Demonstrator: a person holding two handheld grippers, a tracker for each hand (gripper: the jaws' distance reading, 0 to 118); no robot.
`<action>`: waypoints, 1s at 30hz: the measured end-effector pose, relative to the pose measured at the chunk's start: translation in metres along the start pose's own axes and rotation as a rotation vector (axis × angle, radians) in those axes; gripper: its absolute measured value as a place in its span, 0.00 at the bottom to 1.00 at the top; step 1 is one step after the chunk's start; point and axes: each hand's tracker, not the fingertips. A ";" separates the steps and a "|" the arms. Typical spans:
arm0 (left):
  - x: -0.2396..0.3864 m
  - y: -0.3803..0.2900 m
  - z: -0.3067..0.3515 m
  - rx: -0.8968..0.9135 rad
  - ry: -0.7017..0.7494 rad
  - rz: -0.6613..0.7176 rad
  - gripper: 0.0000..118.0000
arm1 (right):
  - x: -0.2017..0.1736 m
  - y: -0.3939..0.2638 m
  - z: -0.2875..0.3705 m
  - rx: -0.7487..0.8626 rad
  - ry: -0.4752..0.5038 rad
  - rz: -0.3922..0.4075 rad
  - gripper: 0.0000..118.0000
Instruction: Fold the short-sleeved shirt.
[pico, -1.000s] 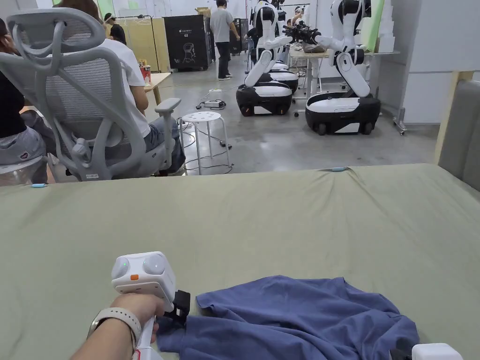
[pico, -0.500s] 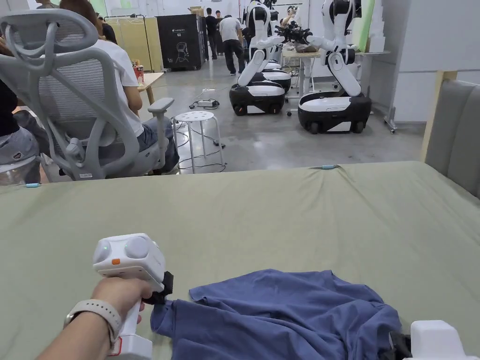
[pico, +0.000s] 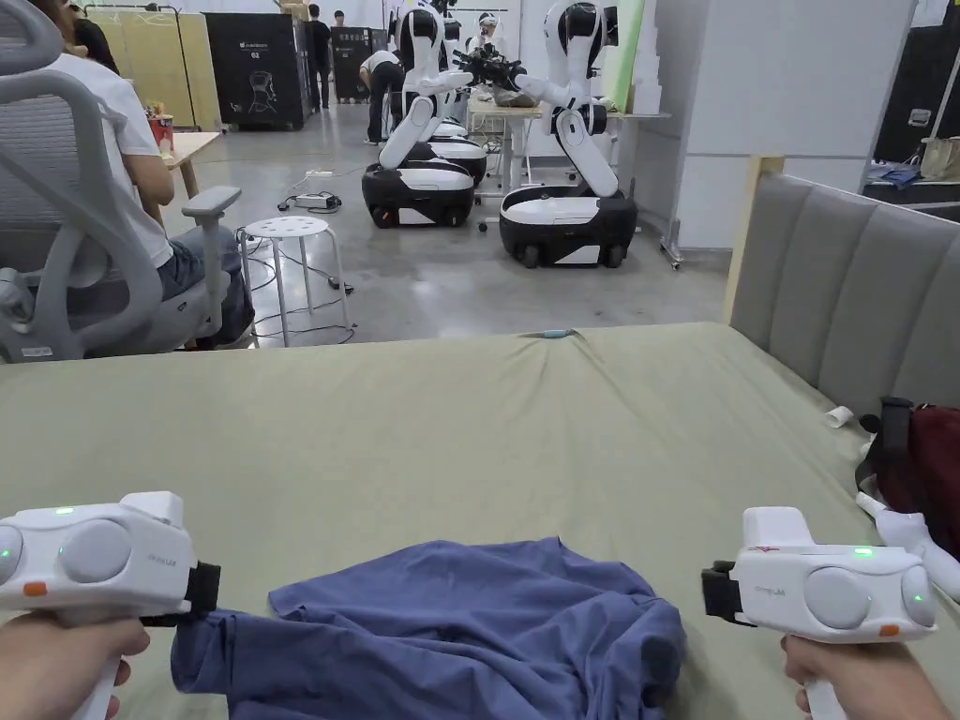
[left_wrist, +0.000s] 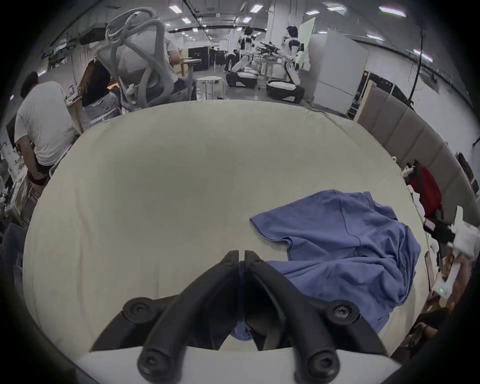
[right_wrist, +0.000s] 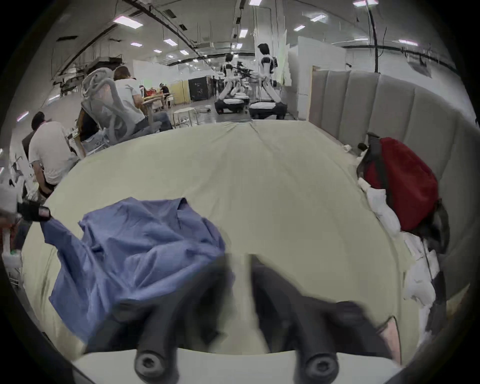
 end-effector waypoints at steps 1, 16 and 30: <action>0.000 -0.001 -0.001 -0.003 0.000 -0.004 0.00 | 0.001 0.004 -0.010 -0.008 -0.005 -0.011 0.91; -0.005 -0.008 -0.016 -0.041 0.042 -0.067 0.00 | -0.038 -0.017 -0.071 -0.252 0.026 0.073 0.12; -0.029 0.014 0.114 0.281 0.372 -0.273 0.00 | -0.094 0.079 0.119 0.297 -0.086 0.290 0.05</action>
